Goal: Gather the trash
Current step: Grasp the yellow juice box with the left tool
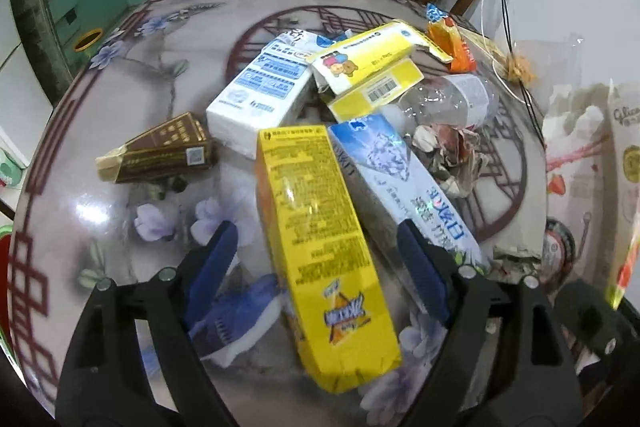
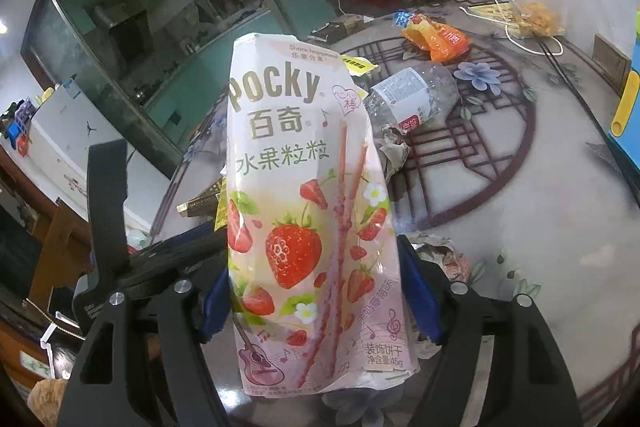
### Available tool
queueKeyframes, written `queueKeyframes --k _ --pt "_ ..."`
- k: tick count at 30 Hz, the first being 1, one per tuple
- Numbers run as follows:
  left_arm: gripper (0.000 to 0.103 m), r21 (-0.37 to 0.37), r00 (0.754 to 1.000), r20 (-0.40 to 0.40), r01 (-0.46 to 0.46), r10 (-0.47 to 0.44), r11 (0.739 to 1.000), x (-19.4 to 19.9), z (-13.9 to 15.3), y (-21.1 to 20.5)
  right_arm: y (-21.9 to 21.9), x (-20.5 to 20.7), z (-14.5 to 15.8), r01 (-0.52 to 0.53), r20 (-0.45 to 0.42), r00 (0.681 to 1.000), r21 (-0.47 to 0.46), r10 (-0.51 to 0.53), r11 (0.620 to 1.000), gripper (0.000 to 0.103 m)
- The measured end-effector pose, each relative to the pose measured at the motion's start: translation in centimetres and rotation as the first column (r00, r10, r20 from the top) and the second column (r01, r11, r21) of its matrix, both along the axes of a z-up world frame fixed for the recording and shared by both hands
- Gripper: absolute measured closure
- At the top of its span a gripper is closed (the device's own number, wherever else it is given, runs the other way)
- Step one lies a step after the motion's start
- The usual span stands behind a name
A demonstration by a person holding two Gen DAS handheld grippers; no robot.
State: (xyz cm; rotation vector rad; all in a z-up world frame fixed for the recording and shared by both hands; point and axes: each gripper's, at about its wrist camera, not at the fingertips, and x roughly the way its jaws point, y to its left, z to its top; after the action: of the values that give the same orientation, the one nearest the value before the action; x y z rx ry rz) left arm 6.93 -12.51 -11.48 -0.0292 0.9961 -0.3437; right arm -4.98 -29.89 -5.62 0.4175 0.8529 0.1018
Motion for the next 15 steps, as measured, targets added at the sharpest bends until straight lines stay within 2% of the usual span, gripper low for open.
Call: queueKeyframes --k 1,2,3,5,7,11,15 --pt "0.024 0.002 1.0 -0.001 -0.002 0.002 1.0 0.1 -0.1 0.0 0.4 0.3 0.0 -0.002 -0.002 1.0 -0.008 0.002 1.0 0.032" --pt "0.029 0.002 1.0 -0.004 -0.002 0.002 1.0 0.2 -0.1 0.0 0.7 0.7 -0.2 -0.005 -0.004 1.0 -0.014 0.005 1.0 0.032" --pt "0.036 -0.003 1.0 -0.01 -0.003 0.003 1.0 0.4 -0.2 0.1 0.8 0.9 -0.3 -0.009 -0.006 1.0 -0.021 0.009 1.0 0.032" --pt "0.059 -0.008 1.0 -0.024 0.002 -0.003 1.0 0.4 -0.4 0.3 0.8 1.2 -0.6 -0.017 -0.007 1.0 -0.028 0.017 0.999 0.032" --pt "0.067 -0.007 1.0 -0.025 0.009 -0.009 1.0 0.3 -0.2 0.5 1.0 1.2 -0.7 -0.025 -0.008 1.0 -0.024 0.025 0.999 0.032" --pt "0.067 -0.022 1.0 0.004 0.013 -0.013 1.0 -0.4 0.8 1.4 1.3 1.2 -0.7 -0.029 -0.001 1.0 -0.032 0.029 0.999 0.032" --pt "0.067 -0.038 0.997 0.076 0.011 -0.008 0.999 -1.6 3.3 2.7 1.5 1.3 -0.8 -0.033 0.006 0.999 -0.042 0.033 0.999 0.032"
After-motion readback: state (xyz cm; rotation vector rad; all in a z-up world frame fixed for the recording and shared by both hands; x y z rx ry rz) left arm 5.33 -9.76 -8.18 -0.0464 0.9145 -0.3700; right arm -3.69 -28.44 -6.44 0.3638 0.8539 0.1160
